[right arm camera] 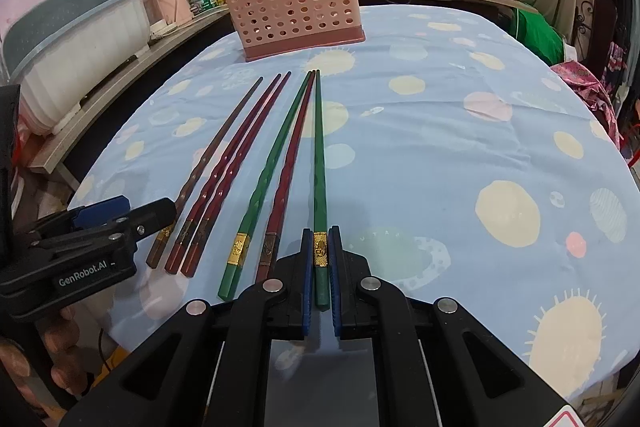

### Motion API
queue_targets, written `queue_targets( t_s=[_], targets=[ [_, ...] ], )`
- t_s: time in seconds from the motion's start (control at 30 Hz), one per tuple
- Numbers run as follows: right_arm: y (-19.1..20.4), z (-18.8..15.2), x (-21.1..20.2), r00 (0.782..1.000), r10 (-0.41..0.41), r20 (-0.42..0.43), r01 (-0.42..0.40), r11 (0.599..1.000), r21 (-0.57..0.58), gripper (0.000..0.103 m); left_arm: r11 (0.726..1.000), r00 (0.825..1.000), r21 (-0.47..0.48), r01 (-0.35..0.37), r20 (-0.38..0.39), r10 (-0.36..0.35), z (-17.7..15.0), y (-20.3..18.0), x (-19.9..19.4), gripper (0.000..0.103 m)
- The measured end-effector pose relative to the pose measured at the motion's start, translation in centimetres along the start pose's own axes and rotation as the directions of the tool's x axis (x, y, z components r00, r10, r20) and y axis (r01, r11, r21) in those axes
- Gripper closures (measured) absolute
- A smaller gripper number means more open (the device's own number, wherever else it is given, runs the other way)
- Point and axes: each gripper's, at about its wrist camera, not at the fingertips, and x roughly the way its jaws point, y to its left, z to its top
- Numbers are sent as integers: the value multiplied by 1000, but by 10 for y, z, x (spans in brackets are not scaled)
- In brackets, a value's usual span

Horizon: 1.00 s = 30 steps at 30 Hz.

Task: Organize utensils
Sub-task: 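Close the right tool on a green chopstick while the left tool approaches the brown one, then close the left tool on the brown chopstick while the right tool holds the green one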

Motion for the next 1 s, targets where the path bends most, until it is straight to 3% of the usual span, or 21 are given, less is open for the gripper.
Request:
queue_targets(
  t_s=[0.27,0.43,0.63,0.7,0.77,1.0],
  targets=[
    [-1,-1,0,1000,7,2,-7,1000,6,96,999,1000,30,-24,0,24,-6,-5,2,43],
    [-1,0,0,1000,6,2,-6,1000,6,96,998,1000,49,-29,7,29,-8,-7,1,53],
    [-1,0,0,1000,7,2,-7,1000,7,96,999,1000,42,-13,7,13,-7,-3,-1,76],
    [-2,-1,-1,1000,7,1,-7,1000,8,96,999,1000,41,-9,7,8,-7,-3,0,89],
    [-2,-1,-1,1000,11,0,-11,1000,12,96,999,1000,35,3,1,-3,-6,-1,0,94],
    [-5,1,-4,1000,22,-5,-21,999,31,96,999,1000,17,28,-15,-27,-3,1,-2,96]
  ],
)
